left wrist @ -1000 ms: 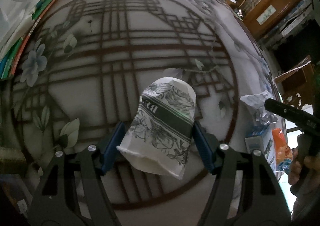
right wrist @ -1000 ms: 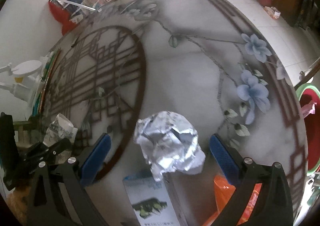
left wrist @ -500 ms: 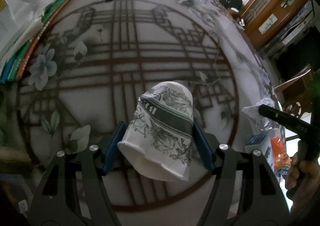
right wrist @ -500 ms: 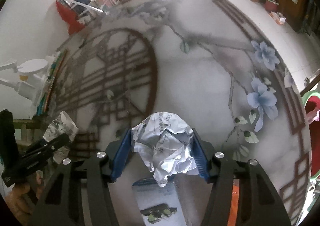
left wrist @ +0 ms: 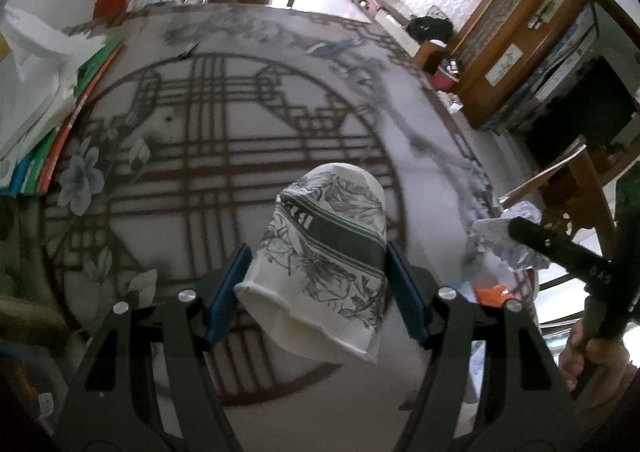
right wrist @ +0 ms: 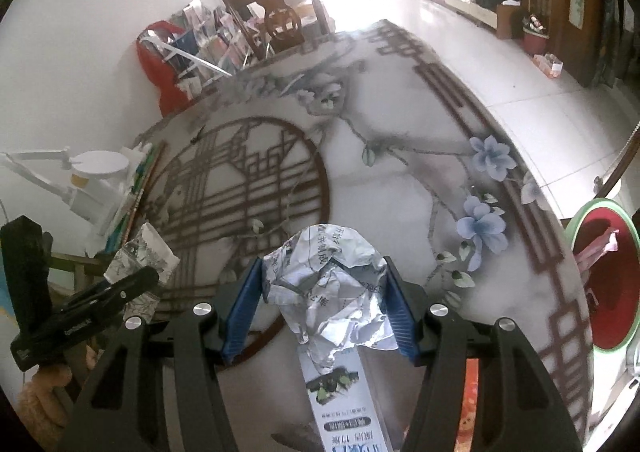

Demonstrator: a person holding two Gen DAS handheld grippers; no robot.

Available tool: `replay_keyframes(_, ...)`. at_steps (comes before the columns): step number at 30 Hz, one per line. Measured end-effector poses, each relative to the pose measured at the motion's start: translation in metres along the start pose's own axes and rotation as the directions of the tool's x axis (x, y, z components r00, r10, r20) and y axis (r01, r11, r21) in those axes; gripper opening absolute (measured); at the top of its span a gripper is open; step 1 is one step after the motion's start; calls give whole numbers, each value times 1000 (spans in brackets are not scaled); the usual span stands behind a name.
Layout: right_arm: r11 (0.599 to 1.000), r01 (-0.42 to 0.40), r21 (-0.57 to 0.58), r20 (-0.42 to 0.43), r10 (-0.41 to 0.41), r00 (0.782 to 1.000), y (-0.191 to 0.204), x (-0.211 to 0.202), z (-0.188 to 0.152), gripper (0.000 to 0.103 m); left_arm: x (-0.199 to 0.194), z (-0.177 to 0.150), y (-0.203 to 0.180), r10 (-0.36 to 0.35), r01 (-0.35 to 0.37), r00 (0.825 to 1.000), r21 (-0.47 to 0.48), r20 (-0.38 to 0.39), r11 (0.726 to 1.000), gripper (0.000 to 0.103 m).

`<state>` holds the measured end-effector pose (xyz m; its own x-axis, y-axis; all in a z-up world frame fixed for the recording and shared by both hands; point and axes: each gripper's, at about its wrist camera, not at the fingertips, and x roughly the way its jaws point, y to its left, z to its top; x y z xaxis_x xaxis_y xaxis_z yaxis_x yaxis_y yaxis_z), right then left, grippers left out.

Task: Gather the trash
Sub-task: 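Carry the paper cup and crumpled foil to the red bucket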

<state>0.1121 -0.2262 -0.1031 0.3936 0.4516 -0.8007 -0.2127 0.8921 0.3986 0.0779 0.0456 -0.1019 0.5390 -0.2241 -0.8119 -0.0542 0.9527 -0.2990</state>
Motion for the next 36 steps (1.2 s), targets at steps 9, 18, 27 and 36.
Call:
replay_keyframes(9,1000,9,28,28,-10,1000,-13,-22,-16,56,-9,-8,-24,-25,24,1000,36,10,999,65)
replay_keyframes(18,997,11,73,30,-13,999,-34,-32,-28,56,-15,-15,-38,-36,36,999,37,9,999,65)
replay_keyframes(27,996,14,86,38,-17,999,-51,-41,-36,56,-13,-20,-60,-33,33,999,65,4,997,65)
replay_keyframes(36,992,13,123,42,-18,999,-85,-53,-41,56,-9,-22,-88,-35,35,999,86,4,996,65)
